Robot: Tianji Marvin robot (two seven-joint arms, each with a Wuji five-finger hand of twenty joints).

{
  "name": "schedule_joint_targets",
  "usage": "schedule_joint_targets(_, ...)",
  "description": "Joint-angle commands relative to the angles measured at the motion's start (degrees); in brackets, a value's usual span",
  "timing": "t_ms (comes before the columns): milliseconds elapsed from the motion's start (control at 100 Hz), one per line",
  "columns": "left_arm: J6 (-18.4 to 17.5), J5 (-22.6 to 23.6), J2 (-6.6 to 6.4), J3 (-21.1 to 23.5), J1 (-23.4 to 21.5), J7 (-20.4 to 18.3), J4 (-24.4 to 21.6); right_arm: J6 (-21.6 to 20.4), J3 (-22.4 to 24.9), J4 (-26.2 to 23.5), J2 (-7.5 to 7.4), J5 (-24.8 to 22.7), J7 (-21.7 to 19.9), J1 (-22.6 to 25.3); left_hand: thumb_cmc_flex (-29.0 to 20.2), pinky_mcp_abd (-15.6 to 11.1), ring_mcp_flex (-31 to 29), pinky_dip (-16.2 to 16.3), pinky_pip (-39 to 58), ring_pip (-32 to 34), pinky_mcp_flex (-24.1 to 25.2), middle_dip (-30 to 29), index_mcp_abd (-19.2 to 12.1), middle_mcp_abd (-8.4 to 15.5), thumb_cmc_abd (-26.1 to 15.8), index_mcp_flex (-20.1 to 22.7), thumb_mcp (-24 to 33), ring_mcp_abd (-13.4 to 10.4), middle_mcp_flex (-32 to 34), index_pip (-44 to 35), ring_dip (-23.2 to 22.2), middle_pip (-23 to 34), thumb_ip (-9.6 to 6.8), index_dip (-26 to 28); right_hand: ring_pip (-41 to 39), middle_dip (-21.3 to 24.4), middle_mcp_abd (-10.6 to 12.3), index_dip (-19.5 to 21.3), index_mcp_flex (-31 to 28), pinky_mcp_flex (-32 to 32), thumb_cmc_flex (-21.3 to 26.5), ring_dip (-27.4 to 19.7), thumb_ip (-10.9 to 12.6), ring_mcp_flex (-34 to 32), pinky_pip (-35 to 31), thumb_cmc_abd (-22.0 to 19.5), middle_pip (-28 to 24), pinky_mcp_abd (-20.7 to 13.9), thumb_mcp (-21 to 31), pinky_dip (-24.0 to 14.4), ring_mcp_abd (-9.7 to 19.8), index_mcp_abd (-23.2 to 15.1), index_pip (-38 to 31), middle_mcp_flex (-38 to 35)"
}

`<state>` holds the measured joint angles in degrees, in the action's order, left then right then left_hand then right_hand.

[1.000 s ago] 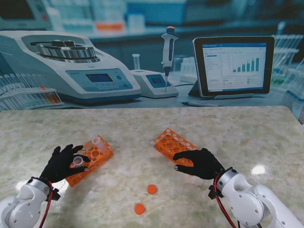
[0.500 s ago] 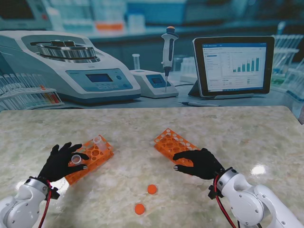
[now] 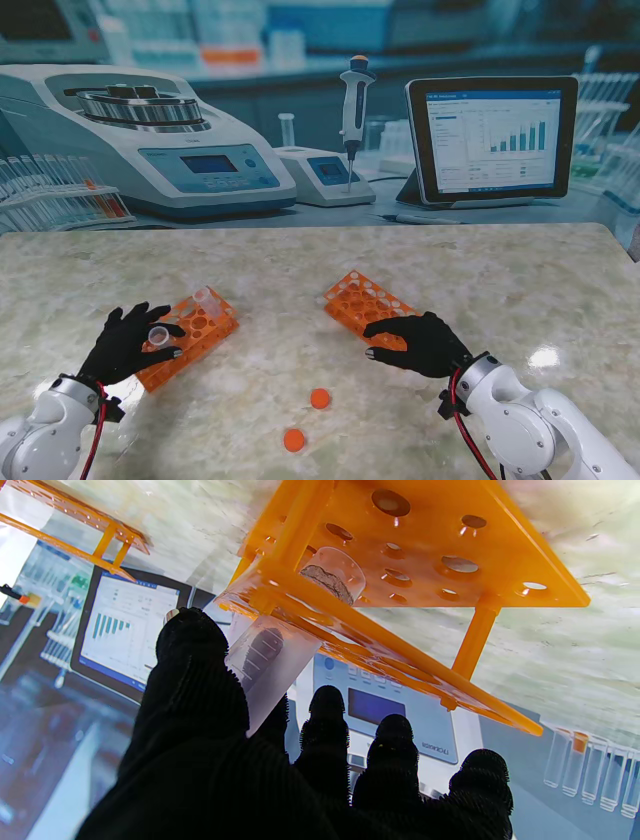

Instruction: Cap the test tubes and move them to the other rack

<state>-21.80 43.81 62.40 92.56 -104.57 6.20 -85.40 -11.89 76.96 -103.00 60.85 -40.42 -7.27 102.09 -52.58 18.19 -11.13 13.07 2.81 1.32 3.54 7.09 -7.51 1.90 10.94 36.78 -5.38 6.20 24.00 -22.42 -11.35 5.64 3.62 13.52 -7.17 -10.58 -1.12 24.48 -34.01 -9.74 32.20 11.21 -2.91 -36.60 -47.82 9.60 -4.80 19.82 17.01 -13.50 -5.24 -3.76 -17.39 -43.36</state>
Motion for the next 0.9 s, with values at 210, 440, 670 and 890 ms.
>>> schedule_joint_targets(210,-0.3,-1.8,0.31,0.6,-0.3,-0.1,-0.9,0.0,-0.3,-0.1,-0.01,0.3,-0.5,0.2,-6.4,-1.6,0.3,-2.6,-3.3,-0.1,0.6,0.2,-1.8,1.2,-11.0,3.0,3.4,-2.1,0.0,1.7,-0.3,-0.6,-0.77,-0.8,0.9,-0.5,0.0,0.4,0.8,0.8,0.0,0.8,0.9,1.3,0.7,-1.6,-0.4,-0.3,-0.9,0.2,-0.1,0.2,0.3,-0.1)
schedule_joint_targets(440,-0.9,-2.9,0.54,0.7,-0.5,0.3,-1.2,-0.1,-0.2,-0.1,-0.02,0.3,-0.6,0.3,-6.5,-1.6,0.1,-2.8,-3.2,0.0,0.6,0.2,-1.4,1.0,-11.3,3.2,3.3,-2.0,0.3,2.3,-0.3,-0.5,-0.78,-0.5,1.0,-0.5,0.0,0.4,0.8,0.8,0.0,0.8,0.9,1.4,0.7,-1.6,-0.5,-0.2,-0.9,0.1,-0.1,0.3,0.4,-0.1)
schedule_joint_targets(670,-1.8,-2.3,0.54,1.5,-1.2,0.4,-2.6,-0.1,-0.3,-0.1,-0.03,0.3,-0.6,0.2,-6.6,-1.5,-0.3,-2.8,-3.0,0.1,0.6,0.2,-1.2,1.0,-11.2,3.5,3.4,-1.9,0.5,2.4,-0.3,-0.5,-0.85,-0.3,0.9,-0.5,0.0,0.3,0.8,0.8,0.0,0.8,0.9,1.3,0.7,-1.6,-0.5,-0.3,-0.9,0.1,-0.2,0.3,0.4,-0.1)
schedule_joint_targets(890,-2.2,-2.2,0.52,1.8,-1.3,0.4,-2.7,-0.1,-0.3,-0.1,-0.02,0.4,-0.6,0.2,-6.8,-1.3,-0.4,-2.6,-3.0,0.1,0.6,0.2,-1.0,0.7,-11.1,3.8,3.4,-1.6,0.7,2.6,-0.4,-0.5,-0.92,-0.1,0.9,-0.5,-0.1,0.3,0.9,0.7,0.1,0.8,0.9,1.3,0.7,-1.6,-0.4,-0.2,-0.9,0.1,-0.1,0.3,0.4,-0.1)
